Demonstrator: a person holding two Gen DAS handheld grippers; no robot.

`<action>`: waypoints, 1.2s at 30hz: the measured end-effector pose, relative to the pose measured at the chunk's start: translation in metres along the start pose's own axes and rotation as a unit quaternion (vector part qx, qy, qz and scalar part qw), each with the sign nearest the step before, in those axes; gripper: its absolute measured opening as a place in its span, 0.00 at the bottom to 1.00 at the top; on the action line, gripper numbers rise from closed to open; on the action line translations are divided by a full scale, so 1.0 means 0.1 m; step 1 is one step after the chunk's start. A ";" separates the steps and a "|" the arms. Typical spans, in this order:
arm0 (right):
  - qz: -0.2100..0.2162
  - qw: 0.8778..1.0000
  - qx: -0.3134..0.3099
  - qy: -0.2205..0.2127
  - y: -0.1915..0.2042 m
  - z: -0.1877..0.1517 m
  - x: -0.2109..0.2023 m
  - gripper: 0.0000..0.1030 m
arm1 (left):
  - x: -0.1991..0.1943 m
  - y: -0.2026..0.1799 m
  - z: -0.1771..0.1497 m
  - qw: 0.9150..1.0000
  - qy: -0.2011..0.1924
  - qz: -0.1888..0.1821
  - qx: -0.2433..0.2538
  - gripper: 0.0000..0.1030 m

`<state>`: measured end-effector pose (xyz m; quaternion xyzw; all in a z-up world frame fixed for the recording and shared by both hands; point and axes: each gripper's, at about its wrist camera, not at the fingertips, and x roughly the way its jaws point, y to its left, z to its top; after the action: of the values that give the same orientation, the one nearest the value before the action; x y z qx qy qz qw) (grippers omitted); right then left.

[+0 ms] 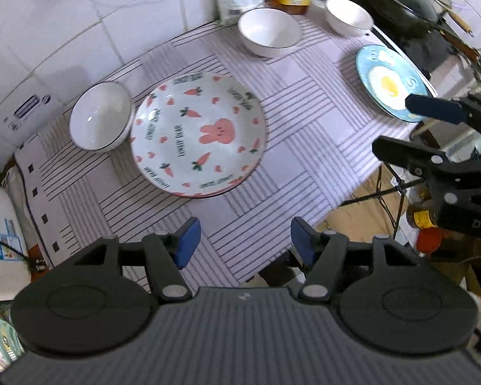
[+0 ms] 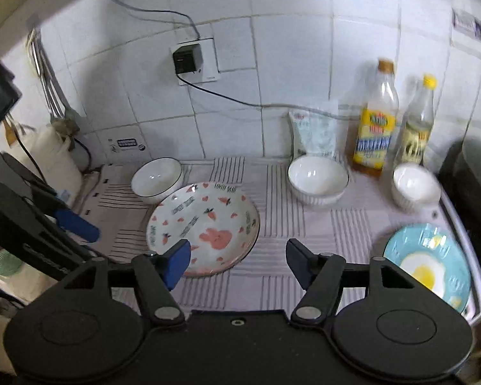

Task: Organize plates and bowls
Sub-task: 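Move both grippers to the blue egg plate and grip its rim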

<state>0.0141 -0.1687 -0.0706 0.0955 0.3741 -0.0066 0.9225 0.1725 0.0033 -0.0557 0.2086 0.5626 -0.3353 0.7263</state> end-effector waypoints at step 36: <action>-0.060 0.987 0.076 -0.129 -2.93 -0.59 -0.32 0.87 | 1.14 -2.03 1.37 1.000 -0.026 0.012 -0.007 0.83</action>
<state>-0.0745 -0.4477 -0.1399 0.1409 0.2558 -0.1023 0.9509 0.1353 -0.2581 -0.1111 0.2015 0.5434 -0.3275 0.7462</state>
